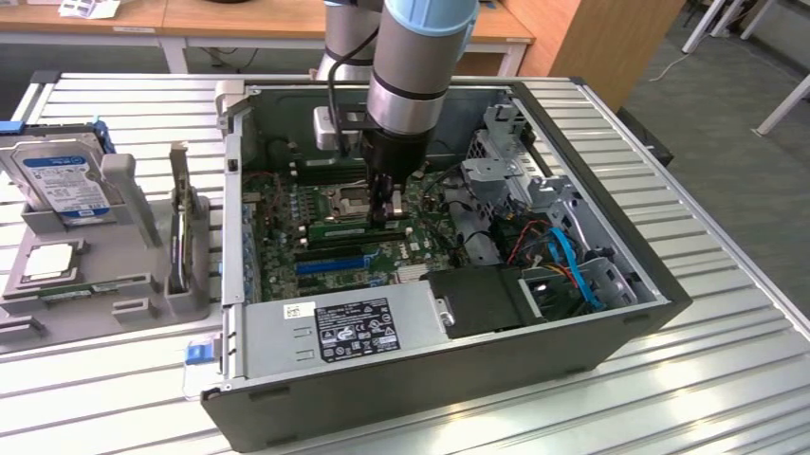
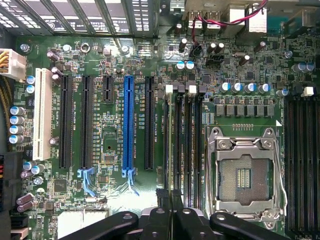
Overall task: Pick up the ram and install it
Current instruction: 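Insert the ram into the slot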
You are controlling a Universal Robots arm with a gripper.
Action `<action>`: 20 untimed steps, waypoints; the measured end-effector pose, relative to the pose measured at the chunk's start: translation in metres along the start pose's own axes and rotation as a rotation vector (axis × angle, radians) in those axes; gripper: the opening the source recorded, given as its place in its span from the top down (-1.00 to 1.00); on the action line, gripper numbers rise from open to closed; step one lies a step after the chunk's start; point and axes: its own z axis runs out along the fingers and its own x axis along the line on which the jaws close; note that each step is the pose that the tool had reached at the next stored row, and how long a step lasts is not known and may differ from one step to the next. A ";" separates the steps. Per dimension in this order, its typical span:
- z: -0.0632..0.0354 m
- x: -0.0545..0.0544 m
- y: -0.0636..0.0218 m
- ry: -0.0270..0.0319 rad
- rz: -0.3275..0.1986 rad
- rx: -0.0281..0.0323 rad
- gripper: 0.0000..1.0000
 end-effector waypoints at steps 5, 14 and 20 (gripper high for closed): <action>0.0001 0.000 0.0010 0.0000 0.000 0.0000 0.77; 0.0001 0.000 0.0005 0.0000 0.000 0.0000 0.77; 0.0000 0.000 0.0002 0.0000 0.000 0.0000 0.77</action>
